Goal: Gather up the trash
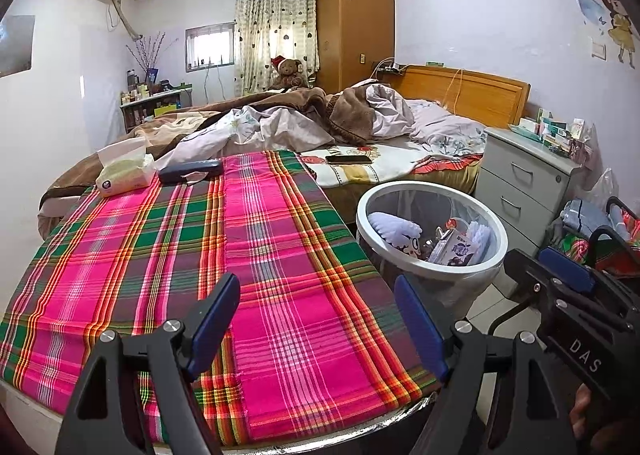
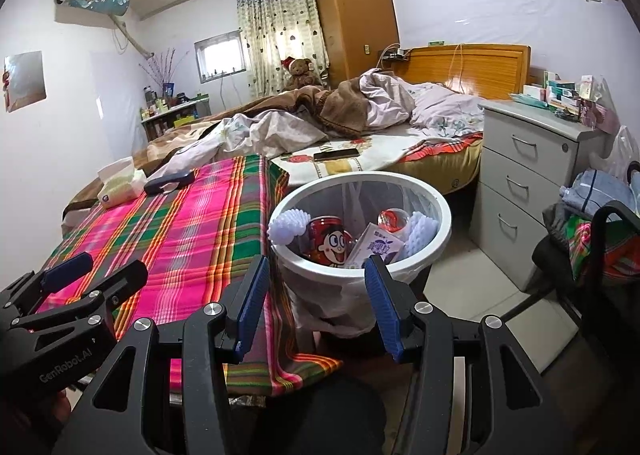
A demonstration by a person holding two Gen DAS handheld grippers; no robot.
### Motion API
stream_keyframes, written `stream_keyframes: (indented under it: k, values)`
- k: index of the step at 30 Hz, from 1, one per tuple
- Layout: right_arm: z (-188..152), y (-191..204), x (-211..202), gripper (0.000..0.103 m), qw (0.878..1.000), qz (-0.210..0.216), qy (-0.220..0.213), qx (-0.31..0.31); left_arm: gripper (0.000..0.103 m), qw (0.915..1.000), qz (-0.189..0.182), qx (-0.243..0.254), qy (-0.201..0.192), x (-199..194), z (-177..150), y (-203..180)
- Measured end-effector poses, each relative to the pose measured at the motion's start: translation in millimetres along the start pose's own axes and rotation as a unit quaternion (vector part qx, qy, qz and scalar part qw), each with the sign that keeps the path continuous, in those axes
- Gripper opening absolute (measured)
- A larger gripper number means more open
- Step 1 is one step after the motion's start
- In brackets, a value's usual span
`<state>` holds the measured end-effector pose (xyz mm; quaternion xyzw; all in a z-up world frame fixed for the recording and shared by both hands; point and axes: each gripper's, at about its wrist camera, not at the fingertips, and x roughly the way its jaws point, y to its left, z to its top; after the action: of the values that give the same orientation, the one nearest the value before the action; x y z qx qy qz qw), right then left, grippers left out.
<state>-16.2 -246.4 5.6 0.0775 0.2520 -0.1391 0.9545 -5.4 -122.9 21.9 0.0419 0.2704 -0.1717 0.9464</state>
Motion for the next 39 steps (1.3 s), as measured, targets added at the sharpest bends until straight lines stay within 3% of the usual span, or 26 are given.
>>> stream_keyframes:
  k: [39]
  values:
    - [1.7,1.1,-2.9,0.051,1.0,-0.002,-0.002,-0.002,0.081,1.0,0.002,-0.003,0.003,-4.9,-1.0,2.2]
